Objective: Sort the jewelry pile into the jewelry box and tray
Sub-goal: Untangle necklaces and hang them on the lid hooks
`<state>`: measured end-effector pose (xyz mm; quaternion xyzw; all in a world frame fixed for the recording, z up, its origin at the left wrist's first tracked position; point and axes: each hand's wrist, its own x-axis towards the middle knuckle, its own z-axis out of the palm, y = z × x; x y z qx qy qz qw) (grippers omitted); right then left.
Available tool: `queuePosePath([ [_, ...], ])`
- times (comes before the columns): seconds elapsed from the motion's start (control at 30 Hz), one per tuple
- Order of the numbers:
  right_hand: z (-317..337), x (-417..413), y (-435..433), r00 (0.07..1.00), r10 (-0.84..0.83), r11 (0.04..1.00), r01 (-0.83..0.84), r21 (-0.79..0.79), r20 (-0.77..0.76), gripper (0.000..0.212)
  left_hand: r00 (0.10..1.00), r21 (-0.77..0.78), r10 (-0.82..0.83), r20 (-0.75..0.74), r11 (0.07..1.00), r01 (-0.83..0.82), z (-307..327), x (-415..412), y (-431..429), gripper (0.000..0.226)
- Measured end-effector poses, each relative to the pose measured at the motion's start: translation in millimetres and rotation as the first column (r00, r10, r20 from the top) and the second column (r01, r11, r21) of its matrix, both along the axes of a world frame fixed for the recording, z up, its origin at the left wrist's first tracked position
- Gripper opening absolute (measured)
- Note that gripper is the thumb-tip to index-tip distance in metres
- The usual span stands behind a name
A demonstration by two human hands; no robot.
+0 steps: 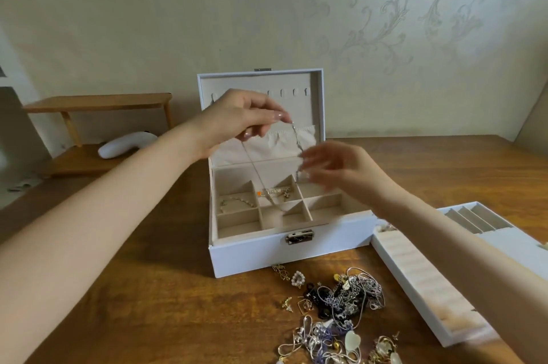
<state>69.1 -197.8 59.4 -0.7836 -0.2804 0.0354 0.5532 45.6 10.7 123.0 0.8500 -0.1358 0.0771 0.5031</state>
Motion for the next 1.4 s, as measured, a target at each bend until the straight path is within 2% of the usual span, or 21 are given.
queuePosePath([
  [0.03,8.2,6.7,7.1,0.999,-0.007,0.999,0.006,0.039,0.036,0.038,1.0,0.085,0.021,0.0,0.996,-0.021,4.2,6.6,-1.2,0.014],
  [0.1,26.3,19.4,22.2,0.998,0.057,0.988,-0.058,0.144,0.008,0.054,0.999,0.188,0.039,0.001,0.981,-0.039,8.4,18.5,-3.8,0.012],
  [0.2,42.9,34.2,39.9,0.994,0.106,0.981,-0.098,0.167,-0.04,0.05,0.997,0.238,0.073,0.007,0.968,-0.073,10.0,31.5,-6.0,0.011],
  [0.4,34.7,56.6,43.3,0.996,0.077,0.978,-0.065,0.199,-0.051,0.004,0.99,0.079,0.103,-0.095,0.992,-0.095,3.2,39.0,14.4,0.01],
  [0.6,25.1,70.4,39.9,0.992,0.046,0.987,-0.027,0.156,-0.121,0.004,0.99,-0.079,0.114,-0.083,0.989,-0.121,1.2,45.6,23.1,0.014],
  [0.77,25.9,82.5,36.3,0.993,0.021,0.991,-0.005,0.135,-0.116,0.006,0.99,-0.2,0.13,-0.062,0.97,-0.139,10.1,52.3,19.9,0.015],
  [0.97,31.1,84.8,42.9,0.995,0.038,0.997,-0.032,0.067,-0.093,0.004,0.987,-0.18,0.162,-0.02,0.97,-0.163,19.9,59.5,15.7,0.008],
  [1.1,37.4,82.6,50.5,0.981,0.13,0.983,-0.108,0.149,-0.144,0.01,0.977,-0.065,0.215,-0.006,0.974,-0.215,17.4,63.2,10.3,0.006],
  [1.27,40.7,83.3,59.4,0.971,0.161,0.956,-0.109,0.271,-0.179,0.01,0.975,-0.029,0.219,0.03,0.975,-0.218,10.5,65.3,10.2,0.008],
  [1.4,43.0,87.3,60.3,0.981,0.111,0.968,-0.071,0.242,-0.156,0.01,0.967,-0.028,0.25,0.046,0.968,-0.249,10.1,67.1,11.6,0.012],
])
